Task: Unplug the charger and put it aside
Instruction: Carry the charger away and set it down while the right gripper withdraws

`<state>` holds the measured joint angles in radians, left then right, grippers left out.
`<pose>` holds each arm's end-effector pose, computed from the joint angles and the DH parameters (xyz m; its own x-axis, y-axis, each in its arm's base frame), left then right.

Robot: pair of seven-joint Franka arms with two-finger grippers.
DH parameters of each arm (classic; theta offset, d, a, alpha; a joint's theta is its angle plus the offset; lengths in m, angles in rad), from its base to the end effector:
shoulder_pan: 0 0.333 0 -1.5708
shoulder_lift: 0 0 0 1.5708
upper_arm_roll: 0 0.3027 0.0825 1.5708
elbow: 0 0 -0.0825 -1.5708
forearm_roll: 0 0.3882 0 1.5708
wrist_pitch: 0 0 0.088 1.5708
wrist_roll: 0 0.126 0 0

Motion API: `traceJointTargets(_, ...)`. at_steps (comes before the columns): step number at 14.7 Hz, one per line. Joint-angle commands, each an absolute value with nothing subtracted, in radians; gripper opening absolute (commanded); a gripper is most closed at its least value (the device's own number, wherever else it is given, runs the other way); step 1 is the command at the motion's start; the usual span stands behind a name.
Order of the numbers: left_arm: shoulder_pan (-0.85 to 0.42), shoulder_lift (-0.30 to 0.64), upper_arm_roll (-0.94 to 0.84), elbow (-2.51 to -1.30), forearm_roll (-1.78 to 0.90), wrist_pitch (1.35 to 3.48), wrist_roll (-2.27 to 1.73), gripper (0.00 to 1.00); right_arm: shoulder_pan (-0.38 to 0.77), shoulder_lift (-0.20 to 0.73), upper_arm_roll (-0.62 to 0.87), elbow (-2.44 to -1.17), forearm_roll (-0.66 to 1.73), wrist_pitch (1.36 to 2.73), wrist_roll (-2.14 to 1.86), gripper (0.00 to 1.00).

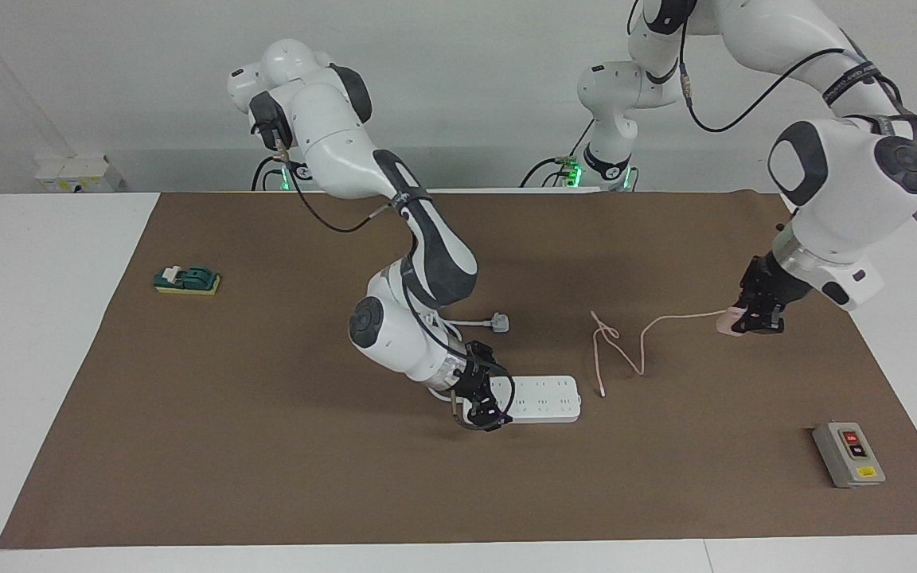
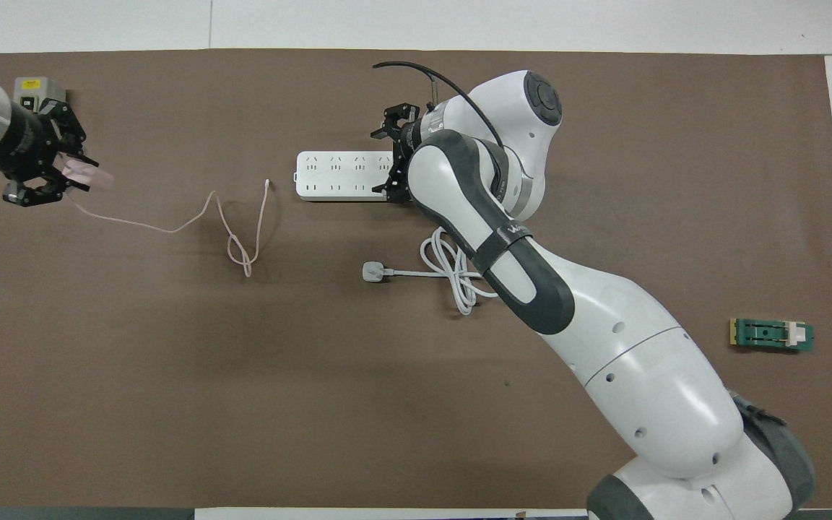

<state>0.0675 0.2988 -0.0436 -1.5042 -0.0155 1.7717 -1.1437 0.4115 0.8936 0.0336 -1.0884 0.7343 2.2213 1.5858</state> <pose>0.6485 0.0167 0.4605 0.3871 0.9212 -0.0383 0.9215 -0.3879 -0.0167 0.7096 0.3636 0.2894 0.0463 -0.7714 -0.6347 -0.9973 0.0010 -0.0740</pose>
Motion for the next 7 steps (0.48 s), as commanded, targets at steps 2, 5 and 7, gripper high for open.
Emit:
traceJointTargets(2, 0.17, 0.275, -0.048, -1.52, -0.029, 1.759, -0.866, 0.0, 0.368, 0.752, 0.008, -1.152, 0.741, 2.123, 1.6, 1.0)
traceJointTargets(5, 0.157, 0.236, -0.048, -1.629, -0.025, 1.851, -0.813, 0.0, 0.304, 0.651, -0.015, -1.169, 0.698, 1.969, 1.592, 1.0)
traceJointTargets(7, 0.163, 0.192, -0.048, -1.744, -0.025, 1.939, -0.772, 0.0, 0.255, 0.591, -0.015, -1.169, 0.643, 1.87, 1.582, 1.0)
